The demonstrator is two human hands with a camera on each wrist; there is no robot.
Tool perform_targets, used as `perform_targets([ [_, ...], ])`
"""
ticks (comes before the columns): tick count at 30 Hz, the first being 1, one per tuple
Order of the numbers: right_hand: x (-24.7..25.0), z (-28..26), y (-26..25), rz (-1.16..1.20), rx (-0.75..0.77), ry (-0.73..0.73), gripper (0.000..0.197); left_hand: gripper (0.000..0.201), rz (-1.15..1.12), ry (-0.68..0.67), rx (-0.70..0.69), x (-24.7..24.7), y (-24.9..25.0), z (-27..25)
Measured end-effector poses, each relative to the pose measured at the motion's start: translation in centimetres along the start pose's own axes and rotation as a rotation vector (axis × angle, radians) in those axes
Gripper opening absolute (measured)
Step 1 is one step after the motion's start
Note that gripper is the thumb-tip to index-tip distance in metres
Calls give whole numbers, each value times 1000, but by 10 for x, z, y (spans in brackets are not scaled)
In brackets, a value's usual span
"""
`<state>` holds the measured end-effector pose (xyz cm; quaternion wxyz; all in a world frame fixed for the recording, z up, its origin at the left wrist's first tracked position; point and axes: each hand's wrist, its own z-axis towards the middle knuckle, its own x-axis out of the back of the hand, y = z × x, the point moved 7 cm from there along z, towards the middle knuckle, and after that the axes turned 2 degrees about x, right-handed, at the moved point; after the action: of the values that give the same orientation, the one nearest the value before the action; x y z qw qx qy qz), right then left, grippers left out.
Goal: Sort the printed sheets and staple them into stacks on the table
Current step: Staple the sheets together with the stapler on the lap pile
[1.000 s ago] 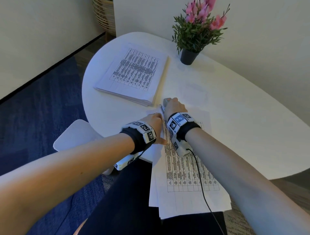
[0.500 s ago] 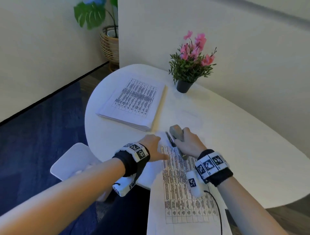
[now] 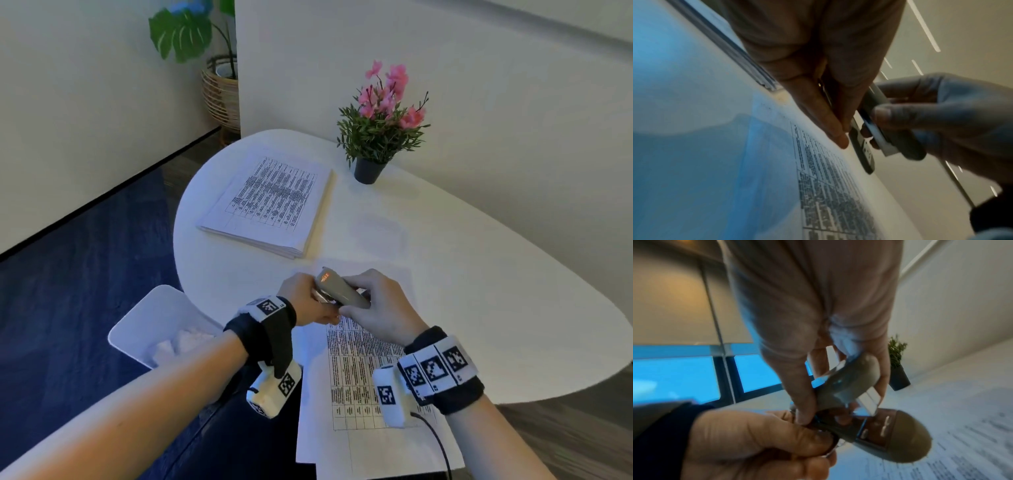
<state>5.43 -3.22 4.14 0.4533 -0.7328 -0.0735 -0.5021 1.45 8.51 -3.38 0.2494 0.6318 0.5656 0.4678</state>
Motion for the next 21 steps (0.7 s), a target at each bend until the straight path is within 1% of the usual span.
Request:
perform_targets([
  [2,-7,0,0,-26,29,-28,46,21,-115,-54,55,-2,-4,-3],
  [4,-12,-1,3,-22,22,-49,49,15,-185,-75,90,-3,-7,-6],
  [7,-16,-3,9,-36,13,-80,51,10,-201,-67,105,2,-17,-10],
  [9,-16,-6,16,-70,-9,-96,51,10,-165,-24,105,14,-25,-12],
  [11,-13,-12,30,-93,-61,-95,53,3,-134,70,72,39,-33,-14],
  [12,-8,-15,38,-96,-97,-78,53,6,-125,151,56,58,-39,-17],
  [14,12,-22,59,-71,-196,14,51,12,-95,366,56,104,-56,-27],
  [16,37,-29,88,-87,-315,118,44,11,-61,592,100,152,-80,-48],
  [18,58,-33,121,-177,-430,170,31,11,-9,757,200,188,-111,-71],
  [19,66,-35,138,-209,-488,184,23,12,15,798,256,200,-126,-79],
  [21,78,-39,164,-241,-586,203,12,15,-32,806,352,208,-157,-83],
])
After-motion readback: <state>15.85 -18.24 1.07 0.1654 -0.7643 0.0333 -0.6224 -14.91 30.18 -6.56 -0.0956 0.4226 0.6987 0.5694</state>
